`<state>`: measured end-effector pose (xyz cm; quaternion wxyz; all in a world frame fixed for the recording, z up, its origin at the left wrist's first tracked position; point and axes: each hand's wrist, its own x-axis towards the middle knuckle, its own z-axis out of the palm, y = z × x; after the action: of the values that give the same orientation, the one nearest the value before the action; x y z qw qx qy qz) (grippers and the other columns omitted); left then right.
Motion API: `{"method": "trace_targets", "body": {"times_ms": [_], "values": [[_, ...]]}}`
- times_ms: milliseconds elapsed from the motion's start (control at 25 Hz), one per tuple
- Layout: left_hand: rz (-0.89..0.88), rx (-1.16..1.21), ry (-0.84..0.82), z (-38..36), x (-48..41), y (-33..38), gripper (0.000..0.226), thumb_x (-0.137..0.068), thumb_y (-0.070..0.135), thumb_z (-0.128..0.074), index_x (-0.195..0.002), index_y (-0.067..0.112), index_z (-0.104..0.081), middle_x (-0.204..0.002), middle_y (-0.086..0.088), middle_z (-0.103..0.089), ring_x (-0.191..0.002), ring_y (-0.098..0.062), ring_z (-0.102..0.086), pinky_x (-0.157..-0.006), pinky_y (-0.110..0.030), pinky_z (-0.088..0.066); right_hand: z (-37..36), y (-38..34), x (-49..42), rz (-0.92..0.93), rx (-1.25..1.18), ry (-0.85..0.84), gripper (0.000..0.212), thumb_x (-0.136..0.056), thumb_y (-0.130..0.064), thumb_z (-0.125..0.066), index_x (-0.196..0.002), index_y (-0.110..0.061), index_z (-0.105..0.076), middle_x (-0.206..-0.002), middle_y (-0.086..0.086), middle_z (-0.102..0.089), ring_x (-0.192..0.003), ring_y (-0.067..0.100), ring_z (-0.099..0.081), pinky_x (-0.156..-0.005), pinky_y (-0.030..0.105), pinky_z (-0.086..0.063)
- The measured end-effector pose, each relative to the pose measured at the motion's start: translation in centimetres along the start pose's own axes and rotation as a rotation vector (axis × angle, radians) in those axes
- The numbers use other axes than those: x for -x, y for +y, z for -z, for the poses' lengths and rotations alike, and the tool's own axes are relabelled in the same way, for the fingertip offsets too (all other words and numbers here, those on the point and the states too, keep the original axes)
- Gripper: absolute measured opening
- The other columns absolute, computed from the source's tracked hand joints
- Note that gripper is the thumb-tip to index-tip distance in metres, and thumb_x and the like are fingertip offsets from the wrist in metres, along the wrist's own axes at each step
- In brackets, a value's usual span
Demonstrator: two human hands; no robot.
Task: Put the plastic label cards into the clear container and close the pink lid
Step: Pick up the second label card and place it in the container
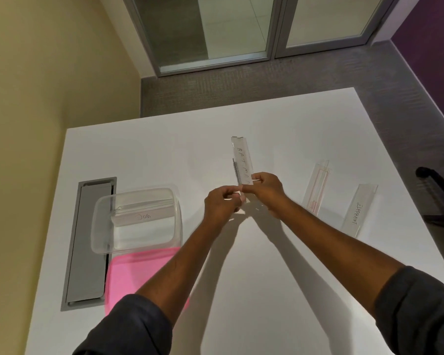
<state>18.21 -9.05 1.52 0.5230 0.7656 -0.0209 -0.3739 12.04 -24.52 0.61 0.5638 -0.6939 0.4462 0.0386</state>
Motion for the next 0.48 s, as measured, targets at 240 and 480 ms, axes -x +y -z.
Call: {"method": "trace_targets", "body": {"times_ms": [240,480], "values": [[-0.245,-0.272,0.22,4.9,2.0,1.4,0.091,-0.089,0.018,-0.089,-0.165,0.02,-0.039,-0.158,-0.008,-0.049,-0.113,-0.027,-0.071,-0.089,-0.054,-0.067,2.5,-0.7,1.6,0.209,0.332,-0.048,0.086,-0.07,-0.027,-0.101,-0.147,-0.017,-0.062,-0.139,0.009,-0.071,-0.12,0.022,-0.069,-0.097,0.035,-0.063],[-0.397,-0.717,0.265,11.3,2.4,2.8,0.122,-0.083,0.033,-0.094,-0.174,0.02,-0.014,-0.183,-0.007,-0.012,-0.167,-0.033,-0.024,-0.125,-0.056,-0.042,2.0,-2.4,4.5,0.434,0.604,-0.103,0.079,-0.076,-0.027,-0.095,-0.147,-0.026,-0.062,-0.134,0.001,-0.069,-0.124,0.023,-0.065,-0.1,0.038,-0.057]]}}
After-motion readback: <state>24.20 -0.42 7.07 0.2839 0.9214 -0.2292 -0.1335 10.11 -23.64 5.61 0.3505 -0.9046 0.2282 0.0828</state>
